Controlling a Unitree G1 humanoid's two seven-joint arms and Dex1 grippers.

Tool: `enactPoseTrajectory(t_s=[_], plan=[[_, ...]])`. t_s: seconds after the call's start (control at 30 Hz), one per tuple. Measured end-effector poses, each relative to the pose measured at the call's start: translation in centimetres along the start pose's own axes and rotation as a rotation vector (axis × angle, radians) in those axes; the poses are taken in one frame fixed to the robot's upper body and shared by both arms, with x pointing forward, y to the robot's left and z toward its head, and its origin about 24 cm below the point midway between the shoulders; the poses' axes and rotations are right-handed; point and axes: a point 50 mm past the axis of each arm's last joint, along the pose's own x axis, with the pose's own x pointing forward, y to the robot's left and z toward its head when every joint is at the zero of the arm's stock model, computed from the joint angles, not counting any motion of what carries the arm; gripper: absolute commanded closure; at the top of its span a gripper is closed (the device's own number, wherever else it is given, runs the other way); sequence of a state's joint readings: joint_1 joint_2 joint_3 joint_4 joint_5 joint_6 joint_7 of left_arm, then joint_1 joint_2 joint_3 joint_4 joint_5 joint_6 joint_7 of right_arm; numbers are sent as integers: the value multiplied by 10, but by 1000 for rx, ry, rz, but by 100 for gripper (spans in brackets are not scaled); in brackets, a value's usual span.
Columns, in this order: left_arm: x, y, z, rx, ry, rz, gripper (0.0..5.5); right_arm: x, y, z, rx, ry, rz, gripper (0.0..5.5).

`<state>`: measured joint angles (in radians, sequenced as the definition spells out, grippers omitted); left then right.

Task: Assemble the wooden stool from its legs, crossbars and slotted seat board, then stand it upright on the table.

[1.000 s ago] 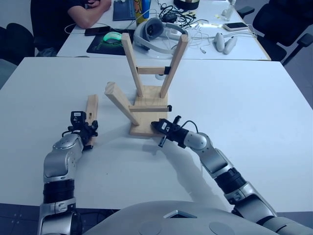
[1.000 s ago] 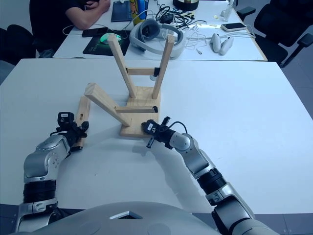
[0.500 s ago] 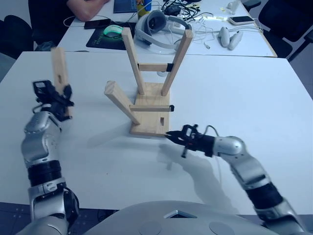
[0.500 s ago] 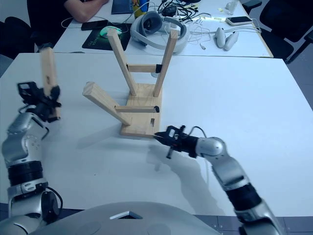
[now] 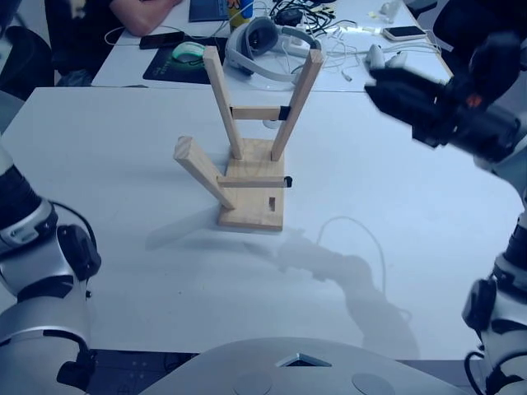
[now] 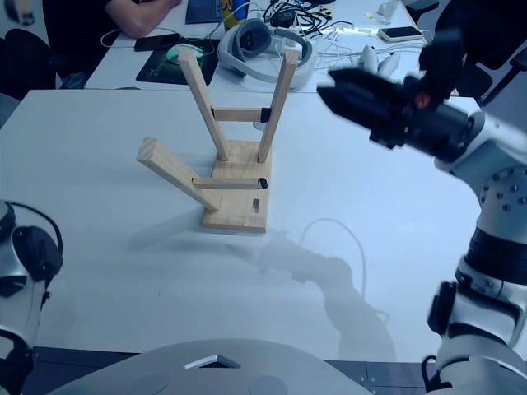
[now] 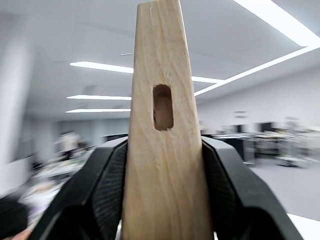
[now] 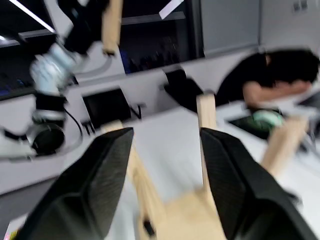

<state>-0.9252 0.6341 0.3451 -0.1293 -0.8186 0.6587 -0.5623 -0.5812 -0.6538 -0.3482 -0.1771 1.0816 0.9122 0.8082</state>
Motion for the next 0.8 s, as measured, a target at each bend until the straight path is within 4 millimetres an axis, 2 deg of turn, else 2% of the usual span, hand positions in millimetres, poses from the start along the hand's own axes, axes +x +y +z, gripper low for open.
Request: enactPoseTrajectory(t_s=[0.07,0.17,0.33,0.47,0.6,0.8], plan=[[20,-19,-15,-100,18,-149,344,16,-1,6,50,-85,40,218],[38,-48,-41,-228,85,-322,344,32,5,13,115,-162,124,164],[43,-83,-56,-414,168,-568,344,35,11,22,210,-258,235,81],[38,-82,-60,-475,226,-624,344,33,13,24,242,-287,270,77],[35,-75,-62,-505,246,-620,344,27,21,30,290,-317,379,77],[33,-76,-62,-516,261,-644,344,25,20,32,292,-321,361,77]])
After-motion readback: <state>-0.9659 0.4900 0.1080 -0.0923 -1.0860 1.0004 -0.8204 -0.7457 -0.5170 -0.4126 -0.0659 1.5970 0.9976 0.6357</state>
